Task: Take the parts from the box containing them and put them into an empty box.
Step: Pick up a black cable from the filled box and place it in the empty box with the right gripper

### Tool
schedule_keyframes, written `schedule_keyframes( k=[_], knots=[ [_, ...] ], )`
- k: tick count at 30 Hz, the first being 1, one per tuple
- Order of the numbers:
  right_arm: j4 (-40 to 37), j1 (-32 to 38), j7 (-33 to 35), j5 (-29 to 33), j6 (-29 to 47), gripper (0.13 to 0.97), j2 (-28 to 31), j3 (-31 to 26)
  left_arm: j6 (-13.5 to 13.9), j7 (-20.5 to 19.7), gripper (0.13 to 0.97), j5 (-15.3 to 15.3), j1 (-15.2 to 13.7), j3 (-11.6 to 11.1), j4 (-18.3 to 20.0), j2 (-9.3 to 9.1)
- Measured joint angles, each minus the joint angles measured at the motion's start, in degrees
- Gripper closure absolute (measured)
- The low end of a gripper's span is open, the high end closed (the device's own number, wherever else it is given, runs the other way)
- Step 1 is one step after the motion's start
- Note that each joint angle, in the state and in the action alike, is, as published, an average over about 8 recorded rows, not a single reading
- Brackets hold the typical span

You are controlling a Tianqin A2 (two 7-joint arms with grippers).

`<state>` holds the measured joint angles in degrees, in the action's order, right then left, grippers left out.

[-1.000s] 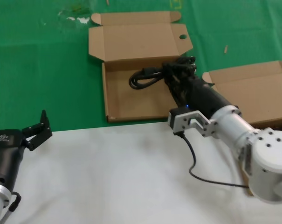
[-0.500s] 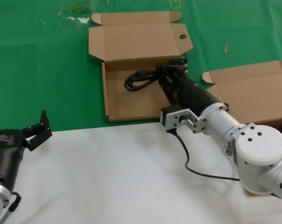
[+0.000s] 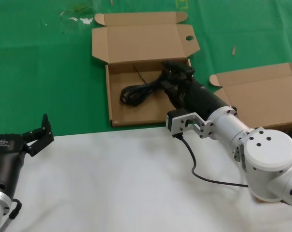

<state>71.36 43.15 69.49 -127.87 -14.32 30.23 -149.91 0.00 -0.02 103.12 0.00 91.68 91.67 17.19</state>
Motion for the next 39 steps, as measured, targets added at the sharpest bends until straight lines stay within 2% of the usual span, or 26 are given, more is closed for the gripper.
schedule_keyframes(
  k=[8,16,17,25,29,37,39],
  knots=[
    [0.0,0.0,0.0,0.0,0.0,0.653,0.0,0.0,0.0,0.0,0.132,0.0,0.0,0.0,0.0,0.0],
    [0.0,0.0,0.0,0.0,0.0,0.453,0.0,0.0,0.0,0.0,0.132,0.0,0.0,0.0,0.0,0.0],
    [0.0,0.0,0.0,0.0,0.0,0.453,0.0,0.0,0.0,0.0,0.132,0.0,0.0,0.0,0.0,0.0],
    [0.0,0.0,0.0,0.0,0.0,0.279,0.0,0.0,0.0,0.0,0.132,0.0,0.0,0.0,0.0,0.0],
    [0.0,0.0,0.0,0.0,0.0,0.279,0.0,0.0,0.0,0.0,0.132,0.0,0.0,0.0,0.0,0.0],
    [0.0,0.0,0.0,0.0,0.0,0.171,0.0,0.0,0.0,0.0,0.132,0.0,0.0,0.0,0.0,0.0],
    [0.0,0.0,0.0,0.0,0.0,0.166,0.0,0.0,0.0,0.0,0.132,0.0,0.0,0.0,0.0,0.0]
  ],
)
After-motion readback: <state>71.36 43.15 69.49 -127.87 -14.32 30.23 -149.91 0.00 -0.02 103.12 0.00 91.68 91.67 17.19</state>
